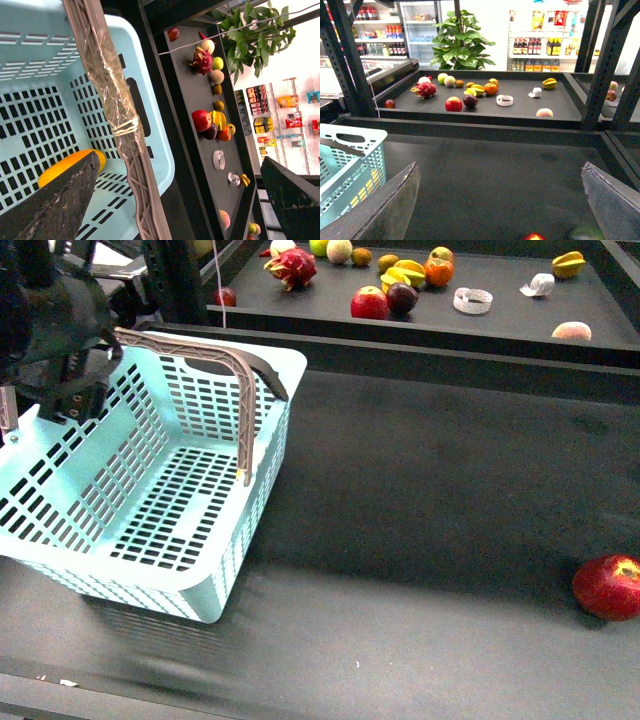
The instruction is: Pick mango with right arm and hold basket with left
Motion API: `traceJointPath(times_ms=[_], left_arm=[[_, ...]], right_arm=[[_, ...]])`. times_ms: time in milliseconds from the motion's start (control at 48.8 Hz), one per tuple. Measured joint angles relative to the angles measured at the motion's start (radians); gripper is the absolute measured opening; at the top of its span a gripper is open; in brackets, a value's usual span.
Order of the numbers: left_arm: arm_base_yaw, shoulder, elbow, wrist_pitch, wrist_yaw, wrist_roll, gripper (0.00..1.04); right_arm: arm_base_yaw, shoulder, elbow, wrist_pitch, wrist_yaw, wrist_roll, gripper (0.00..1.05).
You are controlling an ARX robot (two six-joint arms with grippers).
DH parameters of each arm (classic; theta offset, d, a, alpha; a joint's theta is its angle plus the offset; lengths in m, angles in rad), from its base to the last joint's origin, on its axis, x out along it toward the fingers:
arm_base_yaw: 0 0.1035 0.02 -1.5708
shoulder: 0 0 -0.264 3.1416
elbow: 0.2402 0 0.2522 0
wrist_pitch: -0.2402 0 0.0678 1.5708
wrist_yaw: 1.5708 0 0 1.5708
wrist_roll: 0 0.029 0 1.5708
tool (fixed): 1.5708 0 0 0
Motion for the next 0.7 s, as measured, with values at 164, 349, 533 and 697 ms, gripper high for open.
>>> traceJointPath(times_ms=[164,349,533,697], left_arm=[[0.057,-0.243,-0.228,0.061,-0.004,0.134,0.97],[0.183,-0.539,-0.473,0.043,-0.027,0.203,0.97],[0.189,-0.845,-0.621,-0.080,-0.091,0.241,0.97],[0.165,-0.989,-0.667,-0.219,-0.137,0.257,0.97]], right_arm=[[0.000,0.000,0.000,0.000,0.000,0.000,0.96],[0.000,0.000,0.000,0.000,0.000,0.000,0.96],[0.000,0.000,0.000,0.000,0.000,0.000,0.96],[0.000,0.000,0.000,0.000,0.000,0.000,0.96]])
